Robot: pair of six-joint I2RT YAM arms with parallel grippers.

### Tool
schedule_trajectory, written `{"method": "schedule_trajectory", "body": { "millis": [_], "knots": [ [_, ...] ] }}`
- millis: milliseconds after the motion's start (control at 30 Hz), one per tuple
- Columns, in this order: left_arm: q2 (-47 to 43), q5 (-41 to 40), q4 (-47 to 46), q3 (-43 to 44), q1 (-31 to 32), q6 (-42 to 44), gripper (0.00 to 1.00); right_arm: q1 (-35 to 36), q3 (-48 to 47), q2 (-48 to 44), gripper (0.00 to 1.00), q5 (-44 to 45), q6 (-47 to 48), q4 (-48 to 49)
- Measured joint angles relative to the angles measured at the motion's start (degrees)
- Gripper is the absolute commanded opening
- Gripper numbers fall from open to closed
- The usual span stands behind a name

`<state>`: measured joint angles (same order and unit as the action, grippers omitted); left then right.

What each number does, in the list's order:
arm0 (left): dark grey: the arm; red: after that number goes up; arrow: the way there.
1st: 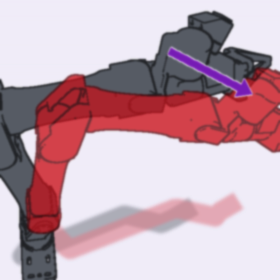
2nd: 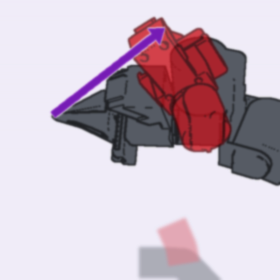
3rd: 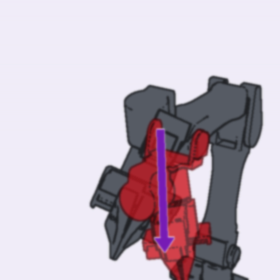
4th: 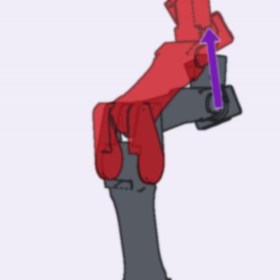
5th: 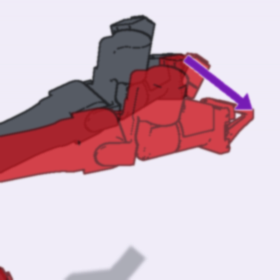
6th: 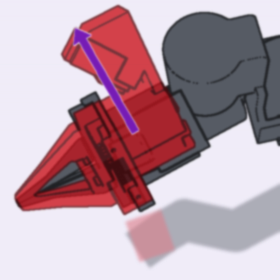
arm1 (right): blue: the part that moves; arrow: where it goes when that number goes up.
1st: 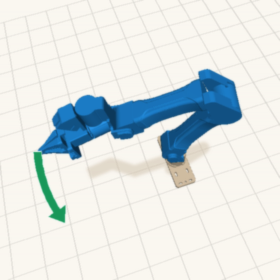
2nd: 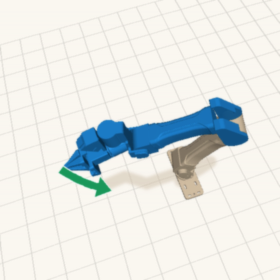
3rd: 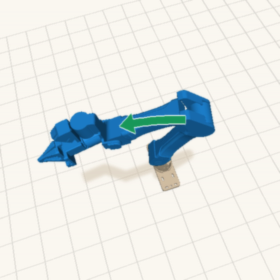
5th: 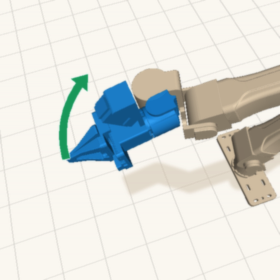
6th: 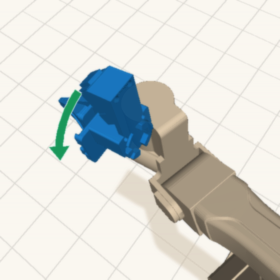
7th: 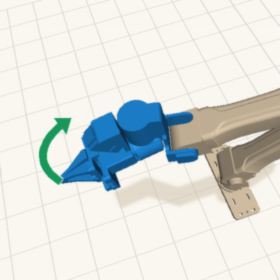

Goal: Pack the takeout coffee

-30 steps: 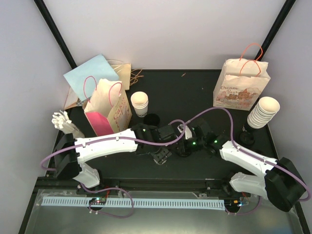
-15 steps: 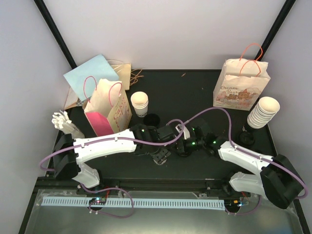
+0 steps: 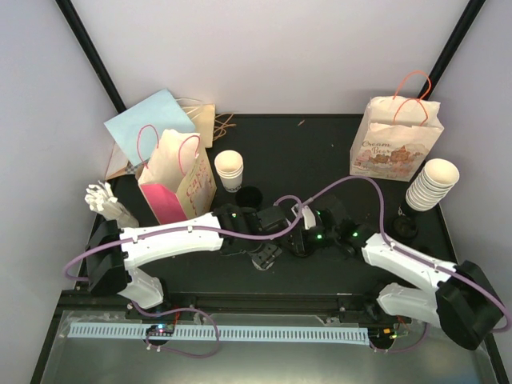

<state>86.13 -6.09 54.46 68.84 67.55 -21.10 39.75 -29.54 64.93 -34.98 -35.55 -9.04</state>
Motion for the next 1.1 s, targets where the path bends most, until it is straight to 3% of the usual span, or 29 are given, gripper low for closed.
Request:
{"method": "schedule_trajectory", "body": {
  "millis": [467,867,1100],
  "knots": [
    [-0.3,-0.7,-0.1,-0.2,-0.5,-7.0,0.65,0.3,0.4,-11.9,0.31,4.9,1.1,-10.3],
    [-0.2,-3.1,2.1,0.3,-0.8,-14.8,0.66,0.5,3.1,-13.9,0.33,3.2,1.2,-10.3],
    [-0.3,-4.1,2.6,0.3,-0.8,-17.9,0.71,2.9,9.4,-20.6,0.36,2.6,-2.3,-5.6]
  ]
}}
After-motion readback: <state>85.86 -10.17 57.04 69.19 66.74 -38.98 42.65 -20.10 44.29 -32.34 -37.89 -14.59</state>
